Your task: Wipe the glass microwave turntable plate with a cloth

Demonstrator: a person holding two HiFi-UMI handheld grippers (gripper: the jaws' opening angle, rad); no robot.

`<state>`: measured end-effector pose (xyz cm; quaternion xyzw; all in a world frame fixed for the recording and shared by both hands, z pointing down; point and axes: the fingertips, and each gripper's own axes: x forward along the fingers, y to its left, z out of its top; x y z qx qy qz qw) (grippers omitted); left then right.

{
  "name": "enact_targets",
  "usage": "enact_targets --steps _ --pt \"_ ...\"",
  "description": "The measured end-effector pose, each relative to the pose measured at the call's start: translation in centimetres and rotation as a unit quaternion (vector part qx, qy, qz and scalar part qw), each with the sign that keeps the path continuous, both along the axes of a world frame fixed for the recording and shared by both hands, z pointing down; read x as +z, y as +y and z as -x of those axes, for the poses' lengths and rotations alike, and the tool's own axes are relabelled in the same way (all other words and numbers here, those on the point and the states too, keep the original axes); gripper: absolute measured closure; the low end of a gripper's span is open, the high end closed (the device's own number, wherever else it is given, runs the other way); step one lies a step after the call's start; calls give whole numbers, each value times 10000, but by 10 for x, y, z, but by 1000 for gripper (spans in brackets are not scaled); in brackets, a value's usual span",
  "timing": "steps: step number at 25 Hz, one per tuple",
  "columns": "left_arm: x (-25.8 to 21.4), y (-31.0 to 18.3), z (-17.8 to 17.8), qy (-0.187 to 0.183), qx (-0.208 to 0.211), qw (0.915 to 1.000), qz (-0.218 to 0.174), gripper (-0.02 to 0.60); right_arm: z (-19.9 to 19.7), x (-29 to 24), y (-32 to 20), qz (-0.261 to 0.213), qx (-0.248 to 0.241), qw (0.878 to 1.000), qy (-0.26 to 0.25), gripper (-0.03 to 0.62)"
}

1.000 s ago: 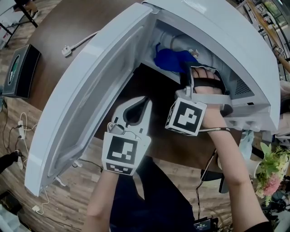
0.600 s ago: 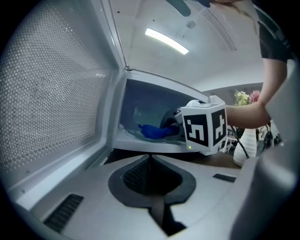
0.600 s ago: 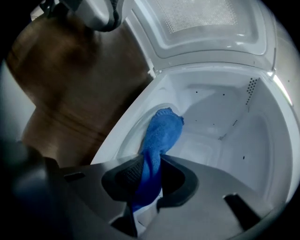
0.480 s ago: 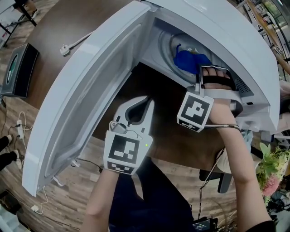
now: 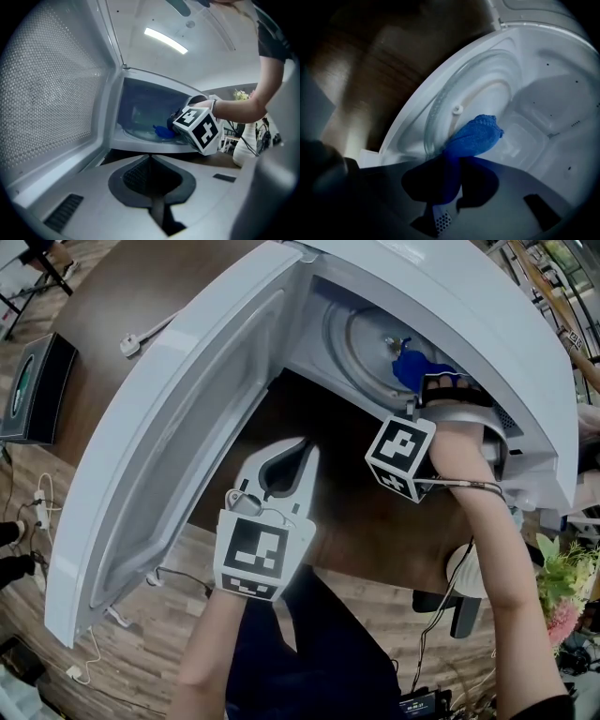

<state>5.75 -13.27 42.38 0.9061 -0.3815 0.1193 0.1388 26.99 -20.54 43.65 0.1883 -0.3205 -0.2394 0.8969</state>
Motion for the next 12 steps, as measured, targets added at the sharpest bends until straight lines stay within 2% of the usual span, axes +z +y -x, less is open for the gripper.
enact_targets --steps 3,6,12 --pt "1 0 1 -2 -13 10000 14 568 -13 1 5 335 274 9983 379 523" --pt "1 0 1 -9 -12 10000 12 568 -18 2 10 585 451 9960 501 525" --pt "0 1 -1 11 3 10000 -4 568 -17 1 10 536 586 9963 324 525"
